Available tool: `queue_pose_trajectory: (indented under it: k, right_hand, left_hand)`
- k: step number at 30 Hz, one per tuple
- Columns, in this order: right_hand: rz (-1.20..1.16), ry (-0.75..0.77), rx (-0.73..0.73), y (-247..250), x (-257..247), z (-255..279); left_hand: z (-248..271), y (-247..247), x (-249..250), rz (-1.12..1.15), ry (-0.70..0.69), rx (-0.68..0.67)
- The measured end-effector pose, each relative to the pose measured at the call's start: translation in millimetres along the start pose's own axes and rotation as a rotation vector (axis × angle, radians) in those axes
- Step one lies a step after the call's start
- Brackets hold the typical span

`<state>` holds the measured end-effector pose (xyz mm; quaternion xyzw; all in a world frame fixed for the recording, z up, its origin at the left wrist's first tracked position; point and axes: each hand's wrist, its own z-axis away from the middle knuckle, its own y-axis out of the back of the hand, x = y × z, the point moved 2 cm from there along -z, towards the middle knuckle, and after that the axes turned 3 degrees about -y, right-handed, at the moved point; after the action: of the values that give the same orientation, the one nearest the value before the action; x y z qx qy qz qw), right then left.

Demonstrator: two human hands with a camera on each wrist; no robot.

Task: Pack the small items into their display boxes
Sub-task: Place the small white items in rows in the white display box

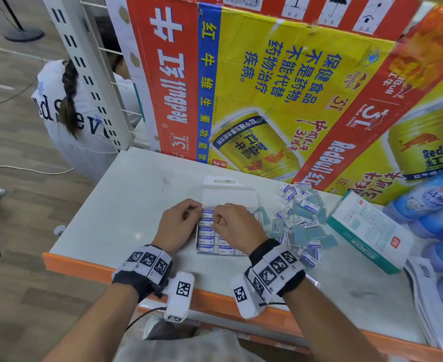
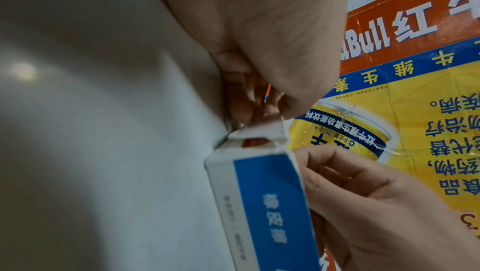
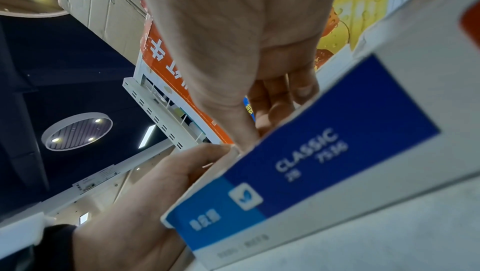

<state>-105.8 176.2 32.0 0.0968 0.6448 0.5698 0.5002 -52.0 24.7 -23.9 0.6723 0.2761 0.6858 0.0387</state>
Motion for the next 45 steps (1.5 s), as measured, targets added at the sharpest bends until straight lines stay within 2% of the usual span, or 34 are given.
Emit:
queue_pose_trajectory:
  k: [7, 10, 13, 17, 22, 26, 35, 38, 45]
  right_hand:
    - [-0.081, 0.027, 0.042, 22, 12, 8]
    - [-0.08, -0.066, 0.148, 43, 39, 12]
    - [0.039, -0.218, 0.222, 65, 75, 15]
    - [0.183, -0.377, 0.117, 74, 109, 22]
    - [0.194, -0.399, 0.084, 74, 113, 24]
    - [0.126, -0.365, 0.155, 75, 109, 25]
    - [-0.155, -0.179, 0.304, 73, 91, 26]
    - [-0.169, -0.099, 0.258, 69, 82, 25]
    - [-0.163, -0.037, 0.091, 52, 52, 22]
  left_hand:
    - [1, 1, 2, 0.004, 0.008, -0.003]
    - [1, 1, 3, 0.021, 0.016, -0.009]
    - [1, 0, 2, 0.027, 0.02, -0.011]
    - [1, 0, 2, 0.043, 0.025, -0.002]
    - [0, 0, 1, 0.04, 0.02, -0.007]
    - [1, 1, 2, 0.024, 0.01, -0.005]
    - [1, 1, 3, 0.022, -0.002, -0.005]
    - [1, 1, 3, 0.025, -0.005, -0.006]
    - [1, 0, 2, 0.022, 0.001, -0.011]
